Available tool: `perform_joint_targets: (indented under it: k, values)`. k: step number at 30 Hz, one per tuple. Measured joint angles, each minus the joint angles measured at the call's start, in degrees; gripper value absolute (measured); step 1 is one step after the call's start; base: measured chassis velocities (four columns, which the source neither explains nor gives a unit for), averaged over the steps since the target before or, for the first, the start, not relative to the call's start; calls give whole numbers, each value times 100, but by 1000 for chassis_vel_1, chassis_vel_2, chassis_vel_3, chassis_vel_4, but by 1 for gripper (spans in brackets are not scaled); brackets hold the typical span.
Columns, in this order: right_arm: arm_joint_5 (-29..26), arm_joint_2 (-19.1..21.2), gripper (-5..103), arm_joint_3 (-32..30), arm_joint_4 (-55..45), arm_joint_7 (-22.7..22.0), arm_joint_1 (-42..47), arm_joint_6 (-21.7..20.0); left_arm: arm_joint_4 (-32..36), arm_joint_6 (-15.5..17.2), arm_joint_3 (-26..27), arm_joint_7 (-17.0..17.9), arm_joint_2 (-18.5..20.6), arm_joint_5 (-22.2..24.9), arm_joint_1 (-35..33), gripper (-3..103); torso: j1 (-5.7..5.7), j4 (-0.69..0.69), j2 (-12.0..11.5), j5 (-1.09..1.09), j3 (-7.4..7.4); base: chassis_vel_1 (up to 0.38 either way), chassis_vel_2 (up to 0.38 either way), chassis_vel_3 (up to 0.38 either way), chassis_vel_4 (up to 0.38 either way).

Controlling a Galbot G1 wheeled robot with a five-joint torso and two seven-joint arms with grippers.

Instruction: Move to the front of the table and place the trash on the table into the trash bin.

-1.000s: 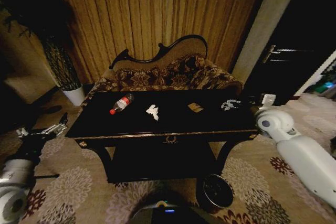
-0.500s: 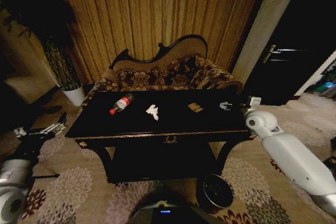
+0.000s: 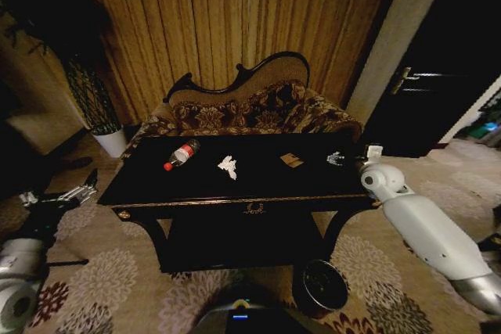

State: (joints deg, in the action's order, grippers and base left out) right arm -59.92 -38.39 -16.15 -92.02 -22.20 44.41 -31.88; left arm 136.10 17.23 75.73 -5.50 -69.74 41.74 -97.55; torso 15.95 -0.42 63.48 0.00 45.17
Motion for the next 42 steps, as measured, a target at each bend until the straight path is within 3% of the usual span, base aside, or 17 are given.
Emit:
perform_joint_targets:
  k: [8, 10, 13, 15, 19, 22, 23, 26, 27, 33, 42]
  values:
    - [-61, 8, 101, -53, -90, -8, 56, -48, -10, -6, -21, -1, -6, -5, 16, 100, 0, 1, 0, -1, 0, 0, 0, 0, 0]
    - [-65, 7, 91, -55, -119, -30, 79, -74, -13, -9, -21, -1, -15, -6, 9, 100, 0, 2, 0, -1, 0, 0, 0, 0, 0]
    - [-59, 7, 86, -68, -137, -37, 102, -94, -13, -12, -19, -2, -15, -6, 0, 100, 0, 1, 0, -1, 0, 0, 0, 0, 0]
    - [-38, 16, 75, -87, -172, -38, 155, -121, -16, -17, -13, -3, -14, -5, -3, 100, 0, 1, 0, -1, 0, 0, 0, 0, 0]
    - [-24, 27, 65, -116, -197, -39, 192, -123, -20, -23, -15, -4, -10, -4, 2, 100, 0, 1, 0, -1, 0, 0, 0, 0, 0]
    - [-23, 46, 48, -132, -213, -40, 204, -122, -20, -26, -27, -7, -1, -3, 26, 100, 0, 1, 0, -1, 0, 0, 0, 0, 0]
    - [-23, 46, 48, -132, -213, -40, 204, -122, -20, -26, -27, -7, -1, -3, 26, 100, 0, 1, 0, -1, 0, 0, 0, 0, 0]
    - [-23, 72, 31, -149, -232, -42, 217, -111, -36, -27, -35, -9, 14, -1, 39, 100, 0, 1, 0, -1, 0, 0, 0, 0, 0]
    - [-23, 72, 31, -149, -232, -42, 217, -111, -36, -27, -35, -9, 14, -1, 39, 100, 0, 1, 0, -1, 0, 0, 0, 0, 0]
    - [-21, 80, 5, -185, -264, -44, 279, -88, -53, -41, -34, -14, 23, 6, 34, 100, 0, 1, 0, -1, 0, 0, 0, 0, 0]
    - [-30, 115, 0, -312, -399, -47, 436, -37, -68, -52, -32, -17, 35, 22, 46, 100, 0, 1, 0, 0, 0, 0, 0, 0, 0]
